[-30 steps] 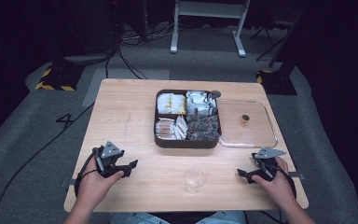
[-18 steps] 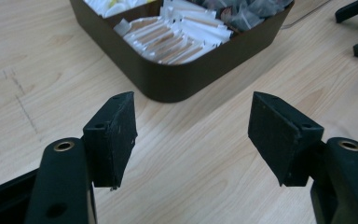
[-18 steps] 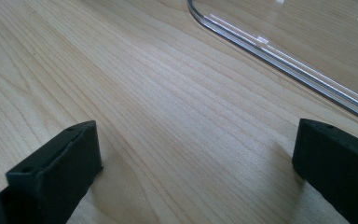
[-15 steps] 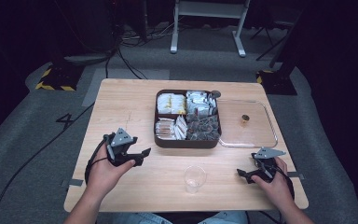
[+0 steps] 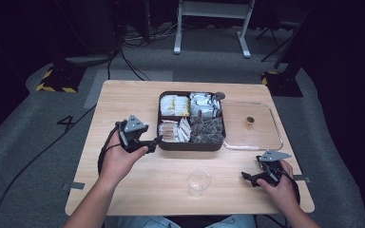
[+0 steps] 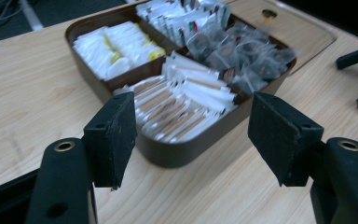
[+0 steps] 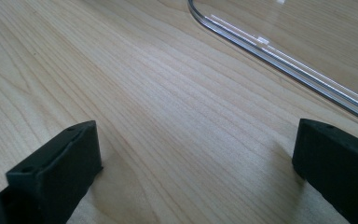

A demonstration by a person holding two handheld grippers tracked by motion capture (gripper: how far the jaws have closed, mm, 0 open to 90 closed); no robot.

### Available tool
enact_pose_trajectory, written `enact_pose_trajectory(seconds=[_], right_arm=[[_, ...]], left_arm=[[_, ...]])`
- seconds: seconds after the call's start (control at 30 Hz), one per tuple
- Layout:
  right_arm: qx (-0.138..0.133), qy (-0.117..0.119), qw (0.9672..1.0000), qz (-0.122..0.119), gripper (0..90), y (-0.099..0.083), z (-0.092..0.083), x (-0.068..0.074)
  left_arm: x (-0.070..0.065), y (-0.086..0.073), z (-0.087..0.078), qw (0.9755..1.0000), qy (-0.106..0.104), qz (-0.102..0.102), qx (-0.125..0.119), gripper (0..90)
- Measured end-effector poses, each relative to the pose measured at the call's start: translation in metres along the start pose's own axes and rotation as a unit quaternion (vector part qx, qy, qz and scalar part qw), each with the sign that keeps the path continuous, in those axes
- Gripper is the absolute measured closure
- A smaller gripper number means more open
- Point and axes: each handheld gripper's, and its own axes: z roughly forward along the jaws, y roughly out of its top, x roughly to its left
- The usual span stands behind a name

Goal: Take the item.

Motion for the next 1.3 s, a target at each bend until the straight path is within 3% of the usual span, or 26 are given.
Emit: enact_pose_trajectory(seconds=[0.07, 0.4, 0.47, 0.6, 0.73, 0.97, 1.3], right_arm=[[0.000, 0.000, 1.0000, 0.000, 1.0, 0.000, 0.000, 0.000], [0.000, 0.002, 1.0000, -0.001, 1.0, 0.000, 0.000, 0.000], [0.000, 0.002, 1.0000, -0.001, 1.0, 0.000, 0.000, 0.000], [0.000, 0.002, 1.0000, -0.001, 1.0, 0.000, 0.000, 0.000], [0.000, 0.005, 1.0000, -0.001, 1.2, 0.000, 0.000, -0.001], [0.000, 0.005, 1.0000, -0.001, 1.2, 0.000, 0.000, -0.001], [0.000, 0.006, 1.0000, -0.002, 1.3, 0.001, 0.000, -0.001]], left_arm=[[0.001, 0.006, 0.007, 1.0000, -0.008, -0.002, -0.004, 33.5], [0.006, 0.021, 0.028, 1.0000, -0.003, -0.001, -0.004, 33.5], [0.009, 0.024, 0.038, 0.9998, -0.007, 0.002, -0.021, 33.4], [0.013, 0.026, 0.046, 0.9996, -0.007, 0.003, -0.026, 33.5], [0.017, 0.031, 0.056, 0.9998, 0.000, 0.010, -0.017, 33.6], [0.022, 0.045, 0.078, 0.9999, 0.012, -0.001, 0.002, 33.8], [0.023, 0.063, 0.101, 0.9993, 0.031, 0.000, 0.021, 34.2]])
